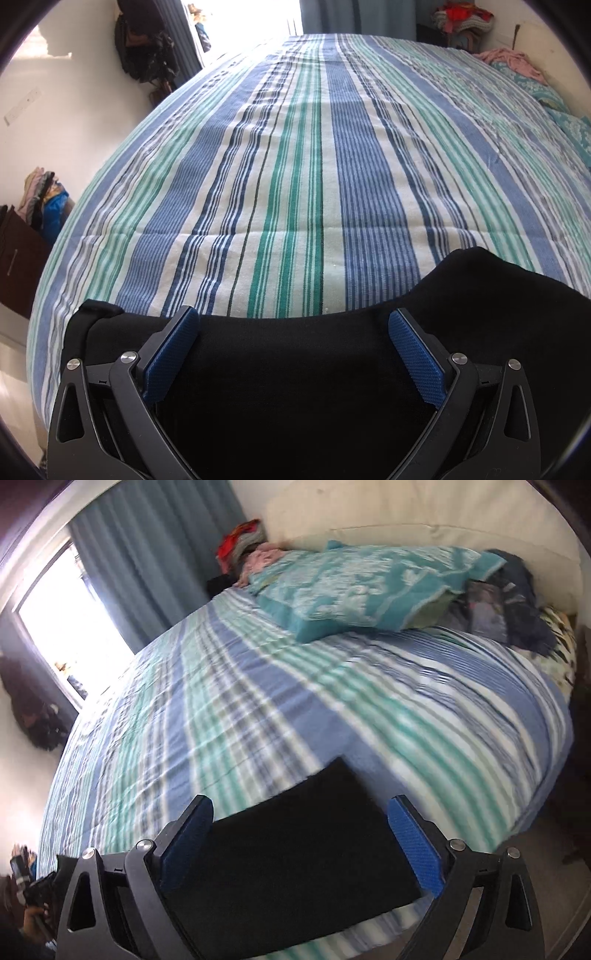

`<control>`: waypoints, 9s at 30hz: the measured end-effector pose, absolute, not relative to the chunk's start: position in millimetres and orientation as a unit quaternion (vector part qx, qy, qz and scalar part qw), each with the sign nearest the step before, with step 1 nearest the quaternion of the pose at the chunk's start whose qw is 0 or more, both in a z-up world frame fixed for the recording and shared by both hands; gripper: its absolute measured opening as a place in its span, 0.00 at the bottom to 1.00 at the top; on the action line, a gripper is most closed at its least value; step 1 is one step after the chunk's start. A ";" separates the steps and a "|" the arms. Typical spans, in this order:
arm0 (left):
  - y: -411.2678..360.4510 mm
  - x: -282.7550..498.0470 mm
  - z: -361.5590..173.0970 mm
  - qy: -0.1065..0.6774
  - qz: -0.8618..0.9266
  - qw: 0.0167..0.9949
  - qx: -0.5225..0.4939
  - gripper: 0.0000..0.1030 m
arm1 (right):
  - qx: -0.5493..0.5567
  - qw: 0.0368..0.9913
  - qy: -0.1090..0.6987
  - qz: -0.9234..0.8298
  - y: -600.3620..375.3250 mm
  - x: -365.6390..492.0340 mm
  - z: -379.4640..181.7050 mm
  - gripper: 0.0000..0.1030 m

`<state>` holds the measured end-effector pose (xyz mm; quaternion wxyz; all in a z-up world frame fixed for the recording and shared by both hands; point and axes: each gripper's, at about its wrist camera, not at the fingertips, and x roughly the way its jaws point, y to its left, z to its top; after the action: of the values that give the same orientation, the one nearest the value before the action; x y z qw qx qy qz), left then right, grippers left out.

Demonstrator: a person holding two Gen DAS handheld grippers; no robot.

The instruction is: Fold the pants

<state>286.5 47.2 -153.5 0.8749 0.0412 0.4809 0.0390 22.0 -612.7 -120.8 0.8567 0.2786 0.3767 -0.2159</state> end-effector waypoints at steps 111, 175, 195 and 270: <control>-51.9 156.1 -168.5 0.477 -0.142 0.866 0.046 0.94 | 0.129 0.870 0.477 0.003 -247.5 167.6 -179.6 0.62; 64.8 144.6 -122.3 0.390 -0.028 0.916 -0.091 0.94 | 0.110 0.913 0.393 0.008 -197.7 82.2 -142.6 0.79; 118.7 154.9 -127.2 0.408 0.017 0.903 -0.134 0.94 | 0.130 0.910 0.393 0.007 -201.1 84.8 -142.9 0.79; 218.9 217.0 -191.8 0.579 -0.066 0.785 -0.210 0.73 | 0.182 0.902 0.391 0.012 -206.2 92.3 -145.1 0.79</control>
<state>217.0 218.9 -191.8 0.7851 -0.2101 0.5788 -0.0665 92.3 -206.2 -145.1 0.9020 0.1822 0.3913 0.0117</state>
